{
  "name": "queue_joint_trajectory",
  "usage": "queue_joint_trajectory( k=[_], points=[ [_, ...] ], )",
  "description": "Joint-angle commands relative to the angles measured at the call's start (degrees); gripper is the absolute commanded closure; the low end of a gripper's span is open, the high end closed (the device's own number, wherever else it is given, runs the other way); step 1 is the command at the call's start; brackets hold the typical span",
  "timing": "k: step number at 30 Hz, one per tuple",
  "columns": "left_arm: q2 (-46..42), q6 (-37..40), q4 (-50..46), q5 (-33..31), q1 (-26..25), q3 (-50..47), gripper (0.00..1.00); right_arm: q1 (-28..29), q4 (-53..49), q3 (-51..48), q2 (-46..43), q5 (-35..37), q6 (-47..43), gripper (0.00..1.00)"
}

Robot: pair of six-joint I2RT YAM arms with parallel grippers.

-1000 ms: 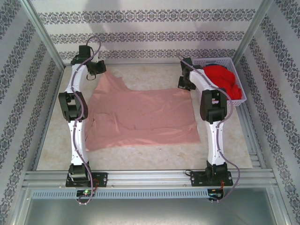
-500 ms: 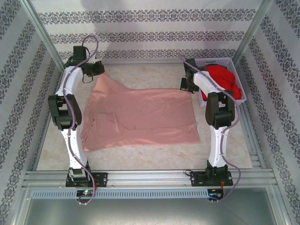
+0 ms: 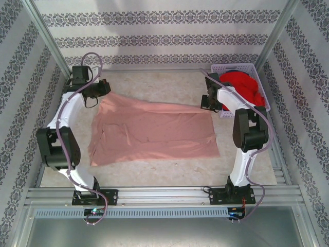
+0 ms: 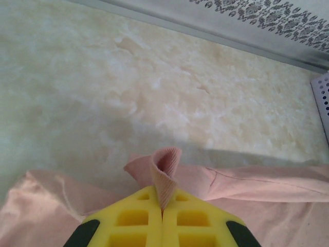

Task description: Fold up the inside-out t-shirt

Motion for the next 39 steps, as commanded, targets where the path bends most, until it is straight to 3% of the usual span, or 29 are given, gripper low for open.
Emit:
queue_joint_trajectory(
  k=[1, 11, 39],
  points=[
    [-5.5, -5.01, 3.59, -3.87, -0.33, -5.26, 1.0, 0.06, 0.88, -3.07, -3.22, -0.31, -1.35, 0.97],
    [-15.63, -9.04, 1.34, -5.92, -0.41, -16.57, 1.0, 0.65, 1.18, -6.67, -4.36, -0.89, -2.3, 0.97],
    [-24.85, -9.71, -2.97, -4.86, -2.53, -23.97, 1.0, 0.89, -1.08, -7.87, -5.37, 2.46, -4.69, 0.96]
  ],
)
